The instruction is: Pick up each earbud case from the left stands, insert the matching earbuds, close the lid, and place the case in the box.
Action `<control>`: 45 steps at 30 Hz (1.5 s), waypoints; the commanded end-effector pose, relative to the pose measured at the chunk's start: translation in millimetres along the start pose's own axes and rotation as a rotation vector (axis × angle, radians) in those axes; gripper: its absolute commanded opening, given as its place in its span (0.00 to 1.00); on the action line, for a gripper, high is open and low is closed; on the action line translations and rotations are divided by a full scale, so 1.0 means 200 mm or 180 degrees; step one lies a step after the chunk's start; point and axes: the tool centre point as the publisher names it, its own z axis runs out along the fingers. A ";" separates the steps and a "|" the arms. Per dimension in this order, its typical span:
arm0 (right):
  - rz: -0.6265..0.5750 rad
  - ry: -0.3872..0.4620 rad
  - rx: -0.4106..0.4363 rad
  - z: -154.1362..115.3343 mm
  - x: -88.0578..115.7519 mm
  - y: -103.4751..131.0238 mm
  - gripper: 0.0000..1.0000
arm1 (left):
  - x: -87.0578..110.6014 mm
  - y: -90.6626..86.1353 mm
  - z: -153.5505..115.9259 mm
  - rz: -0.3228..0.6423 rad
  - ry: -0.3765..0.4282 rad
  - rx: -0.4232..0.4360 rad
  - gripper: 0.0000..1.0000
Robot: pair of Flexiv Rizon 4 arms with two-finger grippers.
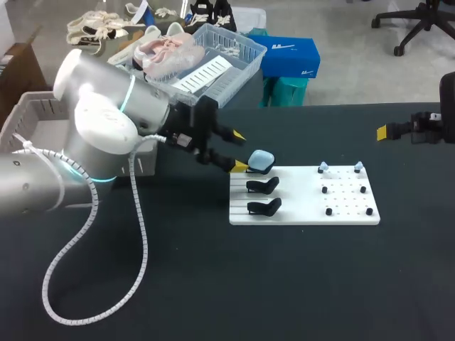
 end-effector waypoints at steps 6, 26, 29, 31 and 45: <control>-0.0002 0.0000 0.0000 0.00 0.00 0.00 1.00 | 0.00 0.00 0.07 -0.0037 -0.0074 -0.0010 0.83; -0.0002 0.0000 0.0000 0.00 0.00 0.00 1.00 | 0.01 0.00 0.14 -0.0079 -0.0087 -0.0007 0.58; -0.0002 0.0000 0.0000 0.00 0.00 0.00 1.00 | 0.01 0.00 0.15 -0.0076 -0.0078 0.0006 0.58; -0.0002 0.0000 0.0000 0.00 0.00 0.00 1.00 | 0.01 0.00 0.16 -0.0075 -0.0075 0.0013 0.56; -0.0002 0.0000 0.0000 0.00 0.00 0.00 1.00 | 0.01 0.00 0.17 -0.0089 -0.0085 0.0029 0.46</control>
